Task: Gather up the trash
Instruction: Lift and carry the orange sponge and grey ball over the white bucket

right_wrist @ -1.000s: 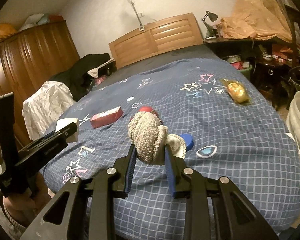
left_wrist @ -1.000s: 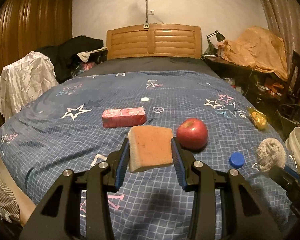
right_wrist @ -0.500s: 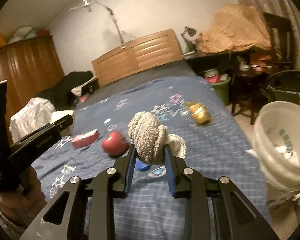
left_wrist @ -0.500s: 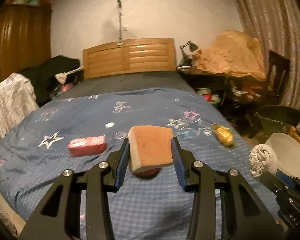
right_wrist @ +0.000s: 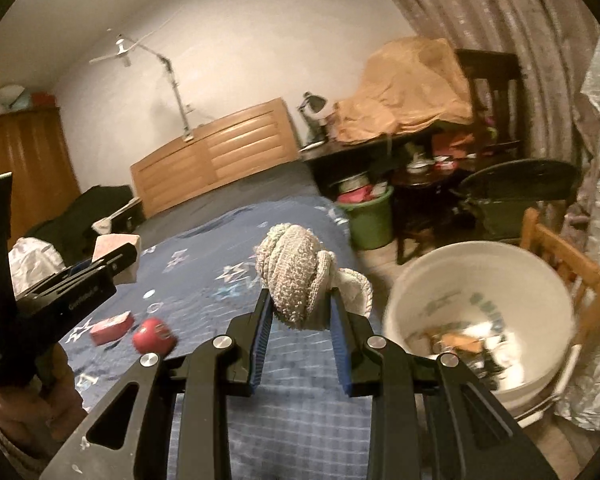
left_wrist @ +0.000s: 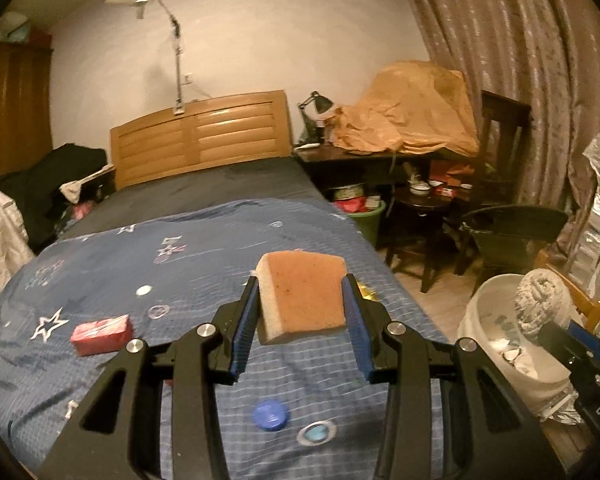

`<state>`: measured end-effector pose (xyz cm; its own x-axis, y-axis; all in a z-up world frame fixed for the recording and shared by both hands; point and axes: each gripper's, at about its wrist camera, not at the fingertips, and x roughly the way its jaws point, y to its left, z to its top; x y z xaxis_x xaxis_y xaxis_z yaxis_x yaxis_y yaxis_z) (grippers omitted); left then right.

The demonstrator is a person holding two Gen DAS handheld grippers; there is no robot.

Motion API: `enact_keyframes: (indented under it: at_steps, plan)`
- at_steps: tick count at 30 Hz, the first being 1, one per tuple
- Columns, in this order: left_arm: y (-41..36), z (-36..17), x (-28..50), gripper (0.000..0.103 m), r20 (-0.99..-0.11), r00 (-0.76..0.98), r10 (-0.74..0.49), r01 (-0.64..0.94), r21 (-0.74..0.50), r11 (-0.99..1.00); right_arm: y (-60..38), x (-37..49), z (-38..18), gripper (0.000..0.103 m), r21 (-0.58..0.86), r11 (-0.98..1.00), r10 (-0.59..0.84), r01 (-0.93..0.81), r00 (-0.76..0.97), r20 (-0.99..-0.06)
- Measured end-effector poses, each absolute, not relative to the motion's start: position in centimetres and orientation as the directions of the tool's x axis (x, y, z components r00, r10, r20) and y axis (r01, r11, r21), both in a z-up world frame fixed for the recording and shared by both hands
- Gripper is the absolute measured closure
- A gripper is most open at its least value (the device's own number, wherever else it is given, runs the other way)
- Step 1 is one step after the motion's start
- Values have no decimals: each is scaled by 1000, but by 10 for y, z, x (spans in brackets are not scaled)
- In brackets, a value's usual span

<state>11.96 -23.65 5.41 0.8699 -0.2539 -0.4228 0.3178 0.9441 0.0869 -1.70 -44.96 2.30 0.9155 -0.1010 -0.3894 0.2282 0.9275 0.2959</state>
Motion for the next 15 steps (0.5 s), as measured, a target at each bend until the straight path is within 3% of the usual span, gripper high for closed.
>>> enact_keyframes:
  at_steps: [15]
  plan:
    - [-346, 31, 125, 63, -464, 793, -395, 497, 118, 860, -566, -49, 19, 73, 251, 883, -283, 396, 877, -388]
